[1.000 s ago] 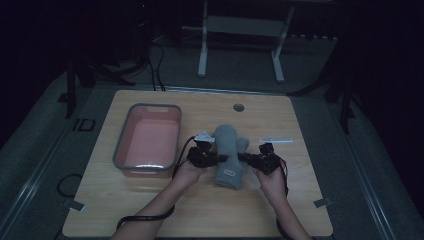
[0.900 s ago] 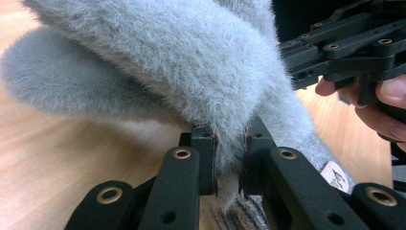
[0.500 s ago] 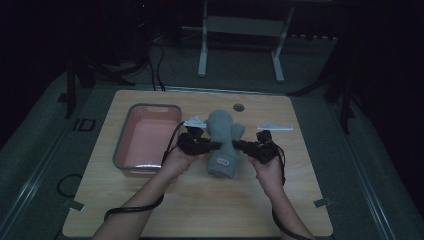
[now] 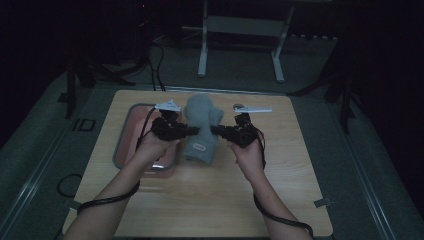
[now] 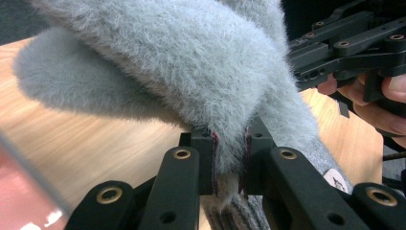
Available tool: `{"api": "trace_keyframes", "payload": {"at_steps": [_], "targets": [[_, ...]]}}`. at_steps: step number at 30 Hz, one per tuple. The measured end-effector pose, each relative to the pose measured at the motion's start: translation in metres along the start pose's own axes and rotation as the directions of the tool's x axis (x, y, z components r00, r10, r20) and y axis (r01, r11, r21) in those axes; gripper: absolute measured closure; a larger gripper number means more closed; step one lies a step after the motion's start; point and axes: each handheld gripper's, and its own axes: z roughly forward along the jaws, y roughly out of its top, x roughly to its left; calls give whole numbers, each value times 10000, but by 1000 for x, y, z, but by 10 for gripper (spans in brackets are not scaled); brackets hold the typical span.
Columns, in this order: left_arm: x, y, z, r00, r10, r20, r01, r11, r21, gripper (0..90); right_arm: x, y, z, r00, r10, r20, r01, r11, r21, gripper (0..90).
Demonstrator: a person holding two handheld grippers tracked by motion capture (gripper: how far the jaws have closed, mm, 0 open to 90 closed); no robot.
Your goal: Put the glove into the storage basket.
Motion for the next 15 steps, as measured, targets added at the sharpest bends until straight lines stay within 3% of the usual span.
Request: {"api": "trace_keyframes", "payload": {"at_steps": [1, 5, 15], "targets": [[0, 0, 0, 10000, 0, 0, 0, 10000, 0, 809, 4, 4, 5, 9999, -3, -154, 3, 10000, -26, 815], [13, -1, -25, 9996, -159, -229, 157, 9999, -66, 808, 13, 12, 15, 9992, -97, -387, 97, 10000, -3, 815], [49, -15, -81, 9926, -649, -1029, 671, 9976, 186, 808, 53, 37, 73, 9919, -256, -1240, 305, 9988, 379, 814]]}}
